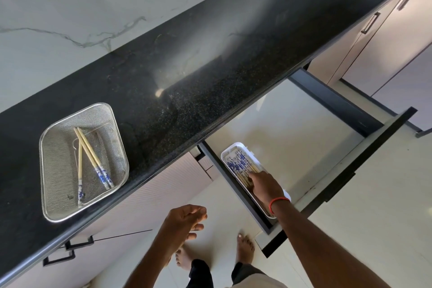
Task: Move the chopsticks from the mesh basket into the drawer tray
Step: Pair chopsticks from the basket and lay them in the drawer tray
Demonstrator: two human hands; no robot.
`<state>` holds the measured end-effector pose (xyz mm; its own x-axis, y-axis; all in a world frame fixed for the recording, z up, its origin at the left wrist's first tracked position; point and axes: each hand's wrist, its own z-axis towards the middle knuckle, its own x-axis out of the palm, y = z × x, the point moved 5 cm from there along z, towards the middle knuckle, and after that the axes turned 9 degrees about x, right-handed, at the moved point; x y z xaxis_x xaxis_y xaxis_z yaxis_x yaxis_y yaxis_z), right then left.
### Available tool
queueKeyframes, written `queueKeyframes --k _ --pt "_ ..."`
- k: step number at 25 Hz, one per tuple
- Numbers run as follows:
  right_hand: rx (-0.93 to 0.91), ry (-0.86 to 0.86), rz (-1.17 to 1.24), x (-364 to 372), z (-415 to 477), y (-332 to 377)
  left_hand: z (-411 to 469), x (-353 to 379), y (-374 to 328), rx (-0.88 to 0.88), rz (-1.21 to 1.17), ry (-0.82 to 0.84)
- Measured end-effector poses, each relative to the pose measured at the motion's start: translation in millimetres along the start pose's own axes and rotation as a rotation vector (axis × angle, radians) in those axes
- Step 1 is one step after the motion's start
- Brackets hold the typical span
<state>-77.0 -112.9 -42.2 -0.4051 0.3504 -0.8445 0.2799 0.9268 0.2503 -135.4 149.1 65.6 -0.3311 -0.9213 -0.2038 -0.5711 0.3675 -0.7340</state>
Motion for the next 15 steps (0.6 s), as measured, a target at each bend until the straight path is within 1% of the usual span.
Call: queueKeyframes --k 2,7,10,15 --pt "0.034 -0.032 0.038 -3.0 3.0 0.2 -0.1 -1.0 0.1 0.0 0.003 -0.001" --pt "0.025 -0.09 -0.012 -5.1 2.2 8.0 -3.1 -6.6 1.0 -0.001 0.016 -0.02" --pt "0.017 -0.077 -0.012 -1.6 0.2 10.5 -4.6 -12.6 3.4 0.007 0.005 -0.025" --pt "0.015 -0.07 -0.036 -3.4 -2.3 7.2 -5.1 -18.2 11.2 -0.037 -0.056 -0.062"
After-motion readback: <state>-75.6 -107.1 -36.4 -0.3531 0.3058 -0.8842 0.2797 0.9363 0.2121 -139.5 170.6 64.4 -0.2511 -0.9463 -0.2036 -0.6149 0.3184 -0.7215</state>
